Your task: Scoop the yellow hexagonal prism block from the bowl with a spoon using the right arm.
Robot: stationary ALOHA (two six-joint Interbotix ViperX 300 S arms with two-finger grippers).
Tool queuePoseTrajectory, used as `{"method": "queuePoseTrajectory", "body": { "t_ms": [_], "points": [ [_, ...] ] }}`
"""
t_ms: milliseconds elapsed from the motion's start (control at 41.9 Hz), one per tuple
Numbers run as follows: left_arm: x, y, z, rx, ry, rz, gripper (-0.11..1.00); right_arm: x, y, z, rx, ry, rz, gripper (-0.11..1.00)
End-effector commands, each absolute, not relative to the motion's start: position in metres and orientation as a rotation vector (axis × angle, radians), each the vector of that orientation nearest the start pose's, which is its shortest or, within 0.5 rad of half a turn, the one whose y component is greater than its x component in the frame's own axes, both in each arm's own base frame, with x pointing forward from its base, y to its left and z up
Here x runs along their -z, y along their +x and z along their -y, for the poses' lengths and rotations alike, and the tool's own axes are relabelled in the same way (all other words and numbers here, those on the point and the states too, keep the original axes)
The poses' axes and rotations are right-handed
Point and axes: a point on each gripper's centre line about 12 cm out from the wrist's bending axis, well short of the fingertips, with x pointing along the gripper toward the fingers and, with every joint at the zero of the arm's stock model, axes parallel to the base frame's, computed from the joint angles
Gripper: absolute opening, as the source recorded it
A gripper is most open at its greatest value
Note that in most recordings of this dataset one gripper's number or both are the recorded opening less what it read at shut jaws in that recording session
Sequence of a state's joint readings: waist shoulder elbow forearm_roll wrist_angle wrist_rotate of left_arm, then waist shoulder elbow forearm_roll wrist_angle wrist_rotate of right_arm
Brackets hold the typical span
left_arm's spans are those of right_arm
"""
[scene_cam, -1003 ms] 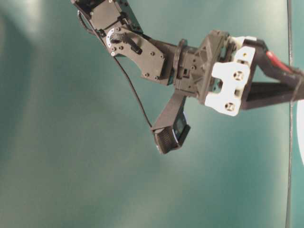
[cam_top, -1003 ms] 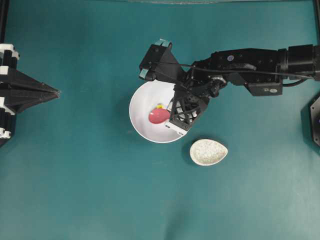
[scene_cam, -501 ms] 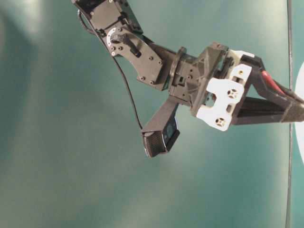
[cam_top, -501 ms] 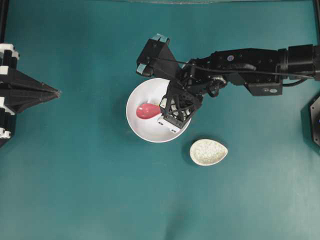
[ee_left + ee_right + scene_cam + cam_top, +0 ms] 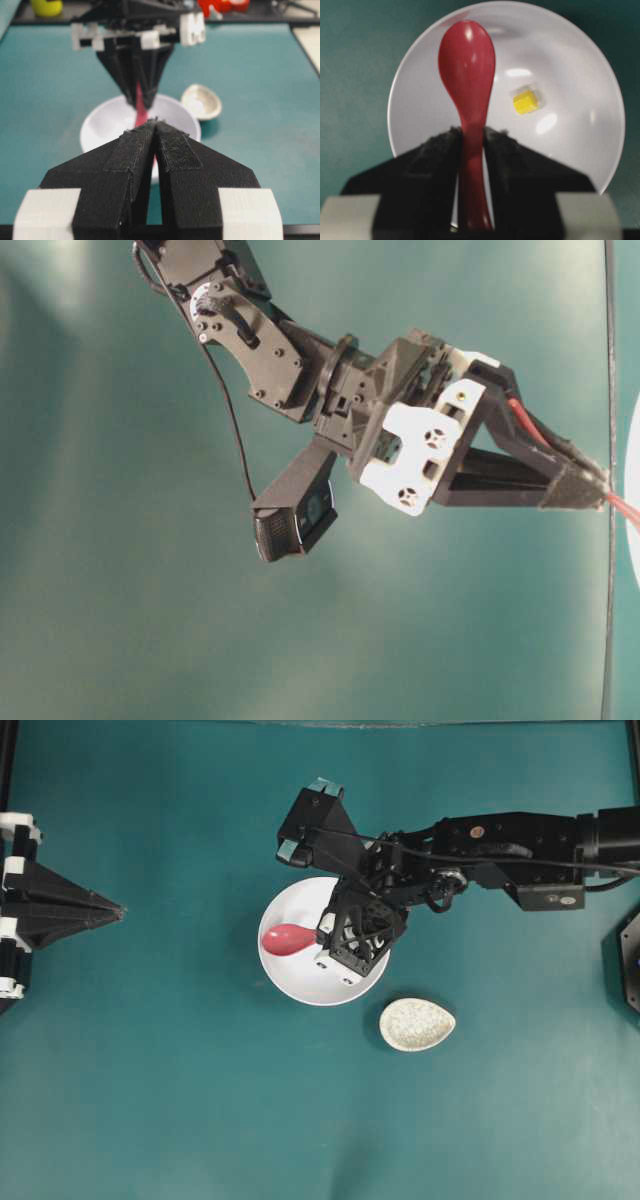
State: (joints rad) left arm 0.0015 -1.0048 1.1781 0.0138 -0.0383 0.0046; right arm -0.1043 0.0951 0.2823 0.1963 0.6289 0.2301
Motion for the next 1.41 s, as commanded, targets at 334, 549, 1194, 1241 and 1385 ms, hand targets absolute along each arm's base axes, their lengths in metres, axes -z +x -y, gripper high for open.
{"method": "queuePoseTrajectory", "body": {
  "t_ms": [334, 549, 1194, 1241, 1385],
  "points": [
    [-0.281, 0.193, 0.0, 0.001, 0.027, -0.104, 0.0, -0.264, 0.378, 0.028, 0.168, 0.439, -0.952, 0.24],
    [-0.284, 0.193, 0.0, 0.002, 0.029, -0.066, 0.0, -0.257, 0.363, 0.031, 0.187, 0.429, -1.068, 0.24],
    [-0.282, 0.195, 0.0, 0.003, 0.031, -0.077, 0.0, -0.236, 0.377, 0.049, 0.236, 0.404, -1.236, 0.24],
    [-0.282, 0.195, 0.0, 0.003, 0.031, -0.075, 0.0, -0.234, 0.378, 0.049, 0.237, 0.404, -1.246, 0.24],
    [-0.283, 0.195, 0.0, 0.003, 0.031, -0.072, 0.0, -0.228, 0.382, 0.049, 0.239, 0.405, -1.261, 0.24]
  ]
}}
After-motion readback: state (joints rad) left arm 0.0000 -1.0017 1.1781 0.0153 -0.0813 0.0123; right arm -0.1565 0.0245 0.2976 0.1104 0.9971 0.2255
